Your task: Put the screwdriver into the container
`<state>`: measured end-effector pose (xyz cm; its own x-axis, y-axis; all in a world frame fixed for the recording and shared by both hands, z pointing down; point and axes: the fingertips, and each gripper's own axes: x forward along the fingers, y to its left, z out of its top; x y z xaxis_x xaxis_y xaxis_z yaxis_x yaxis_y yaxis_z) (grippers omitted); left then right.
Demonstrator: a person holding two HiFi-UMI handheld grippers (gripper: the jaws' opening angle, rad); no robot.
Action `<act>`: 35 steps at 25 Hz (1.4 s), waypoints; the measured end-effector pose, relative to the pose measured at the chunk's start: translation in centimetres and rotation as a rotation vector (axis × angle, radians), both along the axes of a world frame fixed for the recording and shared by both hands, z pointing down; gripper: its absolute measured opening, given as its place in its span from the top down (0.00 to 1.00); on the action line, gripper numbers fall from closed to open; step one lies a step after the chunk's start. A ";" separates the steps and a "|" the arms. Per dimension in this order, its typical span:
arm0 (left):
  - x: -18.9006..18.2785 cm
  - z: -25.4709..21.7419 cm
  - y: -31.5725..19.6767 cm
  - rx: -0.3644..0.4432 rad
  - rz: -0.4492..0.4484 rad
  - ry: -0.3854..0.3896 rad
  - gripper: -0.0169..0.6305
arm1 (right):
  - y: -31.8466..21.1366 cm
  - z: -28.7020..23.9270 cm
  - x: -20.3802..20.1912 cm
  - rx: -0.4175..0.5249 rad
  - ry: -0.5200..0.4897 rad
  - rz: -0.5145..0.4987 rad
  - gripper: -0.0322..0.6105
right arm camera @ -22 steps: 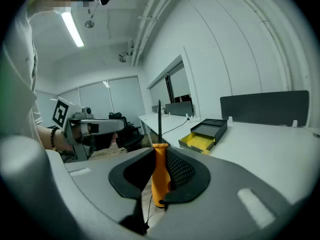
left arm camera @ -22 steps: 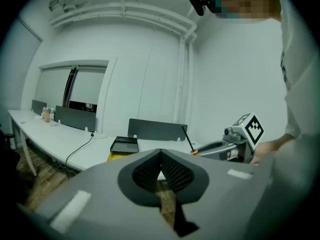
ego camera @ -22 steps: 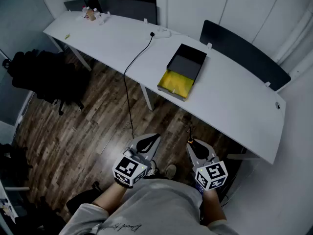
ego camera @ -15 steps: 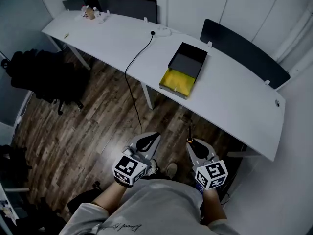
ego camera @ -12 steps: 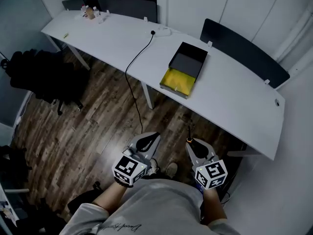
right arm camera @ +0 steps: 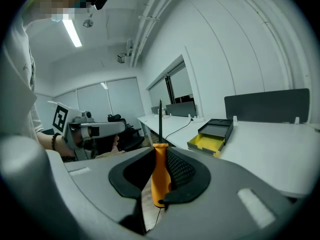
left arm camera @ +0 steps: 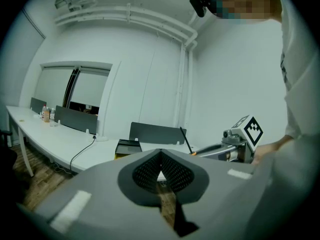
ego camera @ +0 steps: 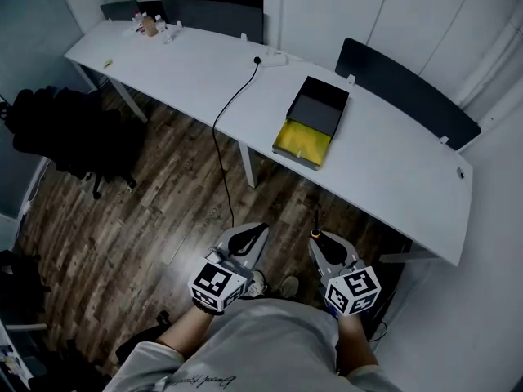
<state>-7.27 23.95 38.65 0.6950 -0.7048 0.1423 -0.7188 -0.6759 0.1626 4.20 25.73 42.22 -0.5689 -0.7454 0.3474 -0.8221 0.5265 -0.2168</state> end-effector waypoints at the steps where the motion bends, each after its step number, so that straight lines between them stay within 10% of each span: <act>1: -0.4 -0.1 -0.1 0.005 0.001 0.000 0.98 | -0.1 0.0 -0.4 0.003 0.004 0.004 0.82; 20: -2.9 0.7 -3.8 -0.001 0.007 0.017 0.98 | -3.6 -0.1 -2.7 0.020 0.026 0.016 0.82; 35: 2.8 1.4 -18.1 -0.005 -0.013 -0.015 0.98 | -18.3 0.8 2.1 0.021 0.032 -0.058 0.82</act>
